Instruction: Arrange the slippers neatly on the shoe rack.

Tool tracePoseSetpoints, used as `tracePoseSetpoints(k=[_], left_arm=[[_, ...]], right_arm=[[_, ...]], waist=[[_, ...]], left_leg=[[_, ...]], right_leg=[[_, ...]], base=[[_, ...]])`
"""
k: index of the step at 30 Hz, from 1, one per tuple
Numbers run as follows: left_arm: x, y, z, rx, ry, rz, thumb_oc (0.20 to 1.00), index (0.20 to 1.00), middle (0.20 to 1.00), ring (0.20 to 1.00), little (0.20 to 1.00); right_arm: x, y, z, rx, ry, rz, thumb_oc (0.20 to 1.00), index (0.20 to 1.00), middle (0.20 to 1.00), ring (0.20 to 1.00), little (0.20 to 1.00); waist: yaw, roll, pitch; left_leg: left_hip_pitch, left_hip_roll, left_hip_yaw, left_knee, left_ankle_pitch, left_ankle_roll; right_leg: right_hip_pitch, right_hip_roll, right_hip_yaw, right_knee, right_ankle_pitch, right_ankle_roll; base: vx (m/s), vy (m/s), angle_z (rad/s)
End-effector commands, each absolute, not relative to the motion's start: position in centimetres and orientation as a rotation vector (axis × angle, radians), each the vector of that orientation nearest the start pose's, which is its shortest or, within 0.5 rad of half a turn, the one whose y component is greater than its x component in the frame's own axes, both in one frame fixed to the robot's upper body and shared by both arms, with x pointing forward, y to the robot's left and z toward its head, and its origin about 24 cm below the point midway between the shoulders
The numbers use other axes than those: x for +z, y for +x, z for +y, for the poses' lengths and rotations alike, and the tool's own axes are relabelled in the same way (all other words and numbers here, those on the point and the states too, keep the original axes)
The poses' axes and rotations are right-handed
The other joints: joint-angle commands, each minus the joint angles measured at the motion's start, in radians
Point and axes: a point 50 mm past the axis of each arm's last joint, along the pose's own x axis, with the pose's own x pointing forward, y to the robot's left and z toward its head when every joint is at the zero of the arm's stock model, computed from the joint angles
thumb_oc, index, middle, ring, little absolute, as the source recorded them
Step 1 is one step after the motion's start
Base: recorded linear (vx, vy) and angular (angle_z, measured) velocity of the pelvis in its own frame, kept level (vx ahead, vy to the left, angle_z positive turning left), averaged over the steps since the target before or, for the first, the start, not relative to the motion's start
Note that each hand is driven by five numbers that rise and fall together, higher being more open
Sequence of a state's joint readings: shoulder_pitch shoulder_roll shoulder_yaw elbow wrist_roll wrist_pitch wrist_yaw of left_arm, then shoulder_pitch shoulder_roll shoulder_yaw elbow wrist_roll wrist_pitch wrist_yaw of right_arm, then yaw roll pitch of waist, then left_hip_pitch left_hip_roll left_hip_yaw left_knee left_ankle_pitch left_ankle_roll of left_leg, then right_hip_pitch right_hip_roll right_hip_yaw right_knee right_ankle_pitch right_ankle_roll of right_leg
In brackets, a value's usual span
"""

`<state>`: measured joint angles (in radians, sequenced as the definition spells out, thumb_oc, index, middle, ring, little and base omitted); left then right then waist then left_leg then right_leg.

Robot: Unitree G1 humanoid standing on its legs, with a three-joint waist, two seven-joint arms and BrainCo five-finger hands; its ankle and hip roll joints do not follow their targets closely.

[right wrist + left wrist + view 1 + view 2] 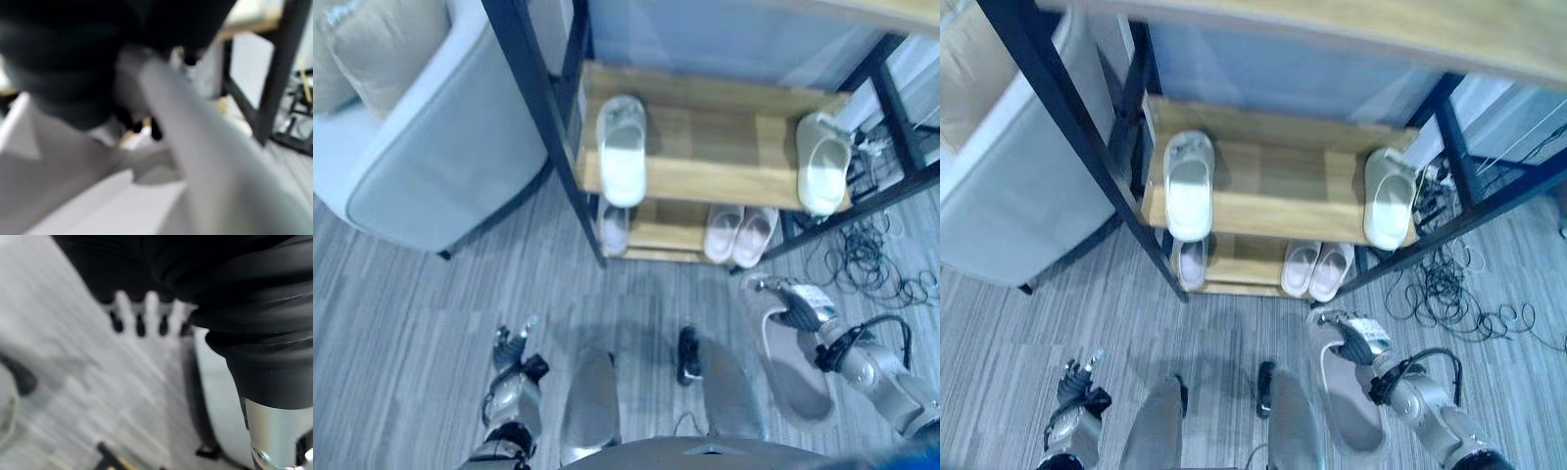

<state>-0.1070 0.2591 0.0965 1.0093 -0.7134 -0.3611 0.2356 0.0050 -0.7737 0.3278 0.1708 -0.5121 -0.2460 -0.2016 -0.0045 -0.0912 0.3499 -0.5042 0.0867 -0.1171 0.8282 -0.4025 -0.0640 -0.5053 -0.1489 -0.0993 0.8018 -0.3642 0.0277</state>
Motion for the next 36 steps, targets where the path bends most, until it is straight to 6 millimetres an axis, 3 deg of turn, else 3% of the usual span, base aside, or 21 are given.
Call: tracePoseSetpoints(k=[1,3,4,8,10,12,13,15,17,25,30,36], left_arm=[[-8.1,20.2,28.1,0.831,-0.379,0.361,1.000,1.000,1.000,1.000,1.000],[-7.4,21.4,27.6,0.828,-0.437,0.319,1.000,1.000,1.000,1.000,1.000],[-7.4,21.4,27.6,0.829,-0.438,0.318,1.000,1.000,1.000,1.000,1.000],[-5.7,23.6,26.2,0.774,-0.530,0.234,1.000,1.000,1.000,1.000,1.000],[-5.3,23.8,26.0,0.760,-0.537,0.217,1.000,1.000,1.000,1.000,1.000],[-4.6,24.2,25.8,0.740,-0.553,0.186,1.000,1.000,1.000,1.000,1.000],[-4.6,24.3,25.8,0.740,-0.554,0.185,1.000,1.000,1.000,1.000,1.000],[-4.2,24.3,26.0,0.742,-0.559,0.164,1.000,1.000,1.000,1.000,1.000],[-3.9,24.3,26.2,0.719,-0.523,0.158,1.000,1.000,1.000,1.000,1.000],[-5.4,22.2,26.1,0.669,-0.525,0.225,1.000,1.000,1.000,1.000,1.000],[-6.2,20.4,26.5,0.654,-0.484,0.269,1.000,1.000,1.000,1.000,1.000],[-6.9,18.5,27.0,0.640,-0.409,0.319,1.000,1.000,1.000,1.000,1.000]], right_arm=[[6.6,26.8,-23.1,0.185,-1.248,-0.249,0.200,0.200,0.200,0.200,0.200],[8.7,28.2,-22.7,0.120,-1.232,-0.332,0.200,0.200,0.200,0.200,0.200],[8.7,28.2,-22.7,0.120,-1.232,-0.334,0.200,0.200,0.200,0.200,0.200],[15.5,31.8,-20.9,-0.044,-1.081,-0.572,0.200,0.200,0.200,0.200,0.200],[16.5,32.0,-20.5,-0.057,-1.053,-0.610,0.200,0.200,0.200,0.200,0.200],[21.5,34.0,-19.2,-0.110,-1.030,-0.745,0.200,0.200,0.200,0.200,0.200],[21.6,34.0,-19.1,-0.110,-1.030,-0.747,0.200,0.200,0.200,0.200,0.200],[24.0,34.5,-18.9,-0.136,-1.064,-0.810,0.200,0.200,0.200,0.200,0.200],[26.0,35.4,-19.1,-0.171,-1.112,-0.821,0.200,0.200,0.200,0.200,0.200],[31.4,37.6,-21.3,-0.265,-1.305,-0.750,0.200,0.200,0.200,0.200,0.200],[33.8,38.0,-22.5,-0.353,-1.327,-0.729,0.200,0.200,0.200,0.200,0.200],[35.6,37.5,-22.4,-0.387,-1.312,-0.781,0.200,0.200,0.200,0.200,0.200]], waist=[[0.017,0.020,-0.090],[0.025,0.023,-0.098],[0.023,0.021,-0.109],[0.056,0.031,-0.095],[0.057,0.032,-0.096],[0.087,0.036,-0.068],[0.085,0.036,-0.071],[0.099,0.040,-0.055],[0.114,0.044,-0.033],[0.171,0.066,0.155],[0.194,0.085,0.170],[0.211,0.097,0.170]], left_leg=[[-0.291,-0.049,-0.066,0.196,0.022,0.014],[-0.424,-0.065,-0.073,0.307,-0.008,0.025],[-0.444,-0.066,-0.072,0.320,-0.013,0.025],[-0.720,-0.105,-0.098,0.609,-0.099,0.053],[-0.773,-0.114,-0.096,0.664,-0.111,0.059],[-0.947,-0.153,-0.107,0.895,-0.180,0.064],[-0.954,-0.154,-0.106,0.899,-0.180,0.063],[-1.020,-0.170,-0.106,1.002,-0.209,0.062],[-1.064,-0.181,-0.115,1.090,-0.241,0.061],[-1.066,-0.184,-0.109,1.340,-0.355,0.054],[-1.066,-0.178,-0.107,1.374,-0.386,0.052],[-1.066,-0.176,-0.104,1.378,-0.401,0.053]], right_leg=[[-0.206,-0.044,0.070,0.251,-0.123,0.015],[-0.337,-0.049,0.095,0.366,-0.154,-0.002],[-0.358,-0.049,0.099,0.380,-0.160,-0.001],[-0.654,-0.066,0.166,0.702,-0.246,-0.027],[-0.704,-0.068,0.179,0.756,-0.253,-0.028],[-0.881,-0.053,0.224,0.993,-0.305,-0.039],[-0.888,-0.053,0.226,0.998,-0.306,-0.039],[-0.952,-0.051,0.251,1.105,-0.326,-0.041],[-0.990,-0.042,0.282,1.202,-0.339,-0.037],[-0.988,-0.016,0.376,1.455,-0.361,-0.024],[-0.985,-0.017,0.395,1.484,-0.367,-0.028],[-0.976,-0.021,0.392,1.480,-0.362,-0.026]], base=[[-0.09,-0.005,-0.10],[-0.12,0.020,-0.09],[-0.06,0.024,0.05],[0.02,0.037,0.16],[0.06,0.039,0.24],[0.16,0.051,0.12],[0.13,0.030,0.27],[0.11,0.026,0.29],[0.12,0.029,0.05],[0.06,0.023,-0.02],[0.02,0.039,-0.05],[0.03,0.049,-0.02]])
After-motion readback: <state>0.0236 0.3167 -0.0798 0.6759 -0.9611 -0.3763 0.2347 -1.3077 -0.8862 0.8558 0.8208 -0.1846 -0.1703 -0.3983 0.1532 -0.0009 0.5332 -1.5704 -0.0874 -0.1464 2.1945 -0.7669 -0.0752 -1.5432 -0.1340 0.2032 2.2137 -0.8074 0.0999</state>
